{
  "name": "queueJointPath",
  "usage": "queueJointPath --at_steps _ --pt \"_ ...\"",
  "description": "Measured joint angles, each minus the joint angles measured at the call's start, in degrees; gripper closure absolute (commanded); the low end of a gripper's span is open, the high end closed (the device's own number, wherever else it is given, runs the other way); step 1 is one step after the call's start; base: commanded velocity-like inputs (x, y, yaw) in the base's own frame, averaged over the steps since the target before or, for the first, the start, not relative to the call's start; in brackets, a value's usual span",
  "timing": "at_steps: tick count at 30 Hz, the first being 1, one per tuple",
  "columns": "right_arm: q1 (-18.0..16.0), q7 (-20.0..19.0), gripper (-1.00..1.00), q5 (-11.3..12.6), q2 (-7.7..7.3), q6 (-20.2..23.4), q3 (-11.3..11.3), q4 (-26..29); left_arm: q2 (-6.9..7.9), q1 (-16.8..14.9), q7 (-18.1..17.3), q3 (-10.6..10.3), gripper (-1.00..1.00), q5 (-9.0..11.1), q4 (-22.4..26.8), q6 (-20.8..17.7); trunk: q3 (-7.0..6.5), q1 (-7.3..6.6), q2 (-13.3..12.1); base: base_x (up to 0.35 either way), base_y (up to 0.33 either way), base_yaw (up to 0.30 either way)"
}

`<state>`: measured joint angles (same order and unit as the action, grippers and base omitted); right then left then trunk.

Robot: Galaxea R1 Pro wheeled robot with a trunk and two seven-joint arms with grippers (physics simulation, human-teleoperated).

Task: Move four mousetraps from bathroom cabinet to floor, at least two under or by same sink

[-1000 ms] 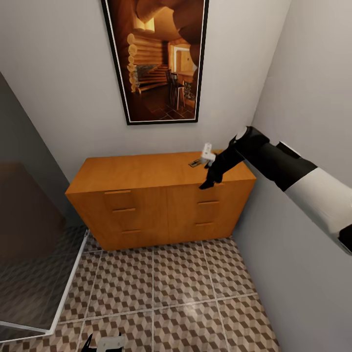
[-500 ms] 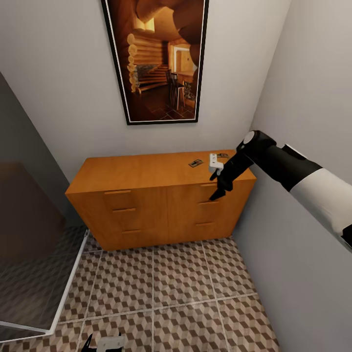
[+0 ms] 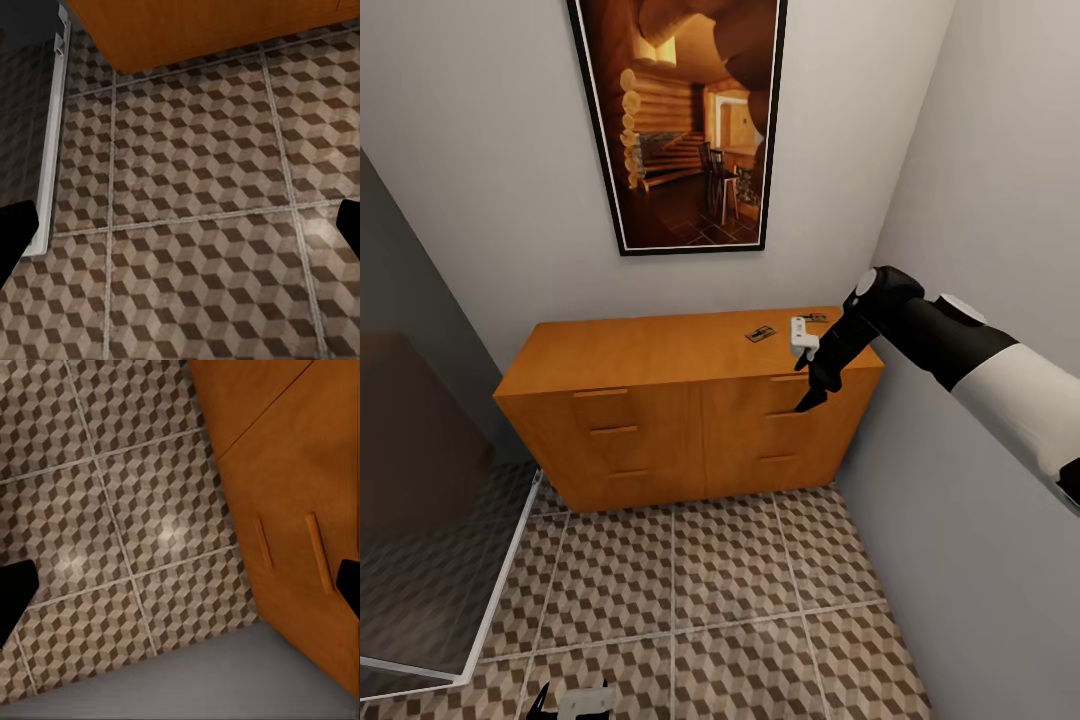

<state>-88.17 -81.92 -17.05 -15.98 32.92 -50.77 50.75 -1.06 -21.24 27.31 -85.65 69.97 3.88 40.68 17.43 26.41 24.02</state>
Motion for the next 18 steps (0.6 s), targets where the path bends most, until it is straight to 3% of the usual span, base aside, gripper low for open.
queueJointPath --at_steps 10,18 --pt "0.0 -0.22 -1.0 -0.81 0.04 -0.65 -0.03 0.03 0.21 0.51 -1.66 -0.09 -1.0 -0.06 -0.05 -0.7 0.0 0.0 0.0 0.0 0.0 0.0" --pt "0.0 -1.37 -1.0 -0.92 0.2 -3.46 -0.07 0.1 2.41 4.6 -12.61 -0.14 -1.0 -0.18 -0.6 -5.63 0.0 0.0 0.0 0.0 0.0 0.0"
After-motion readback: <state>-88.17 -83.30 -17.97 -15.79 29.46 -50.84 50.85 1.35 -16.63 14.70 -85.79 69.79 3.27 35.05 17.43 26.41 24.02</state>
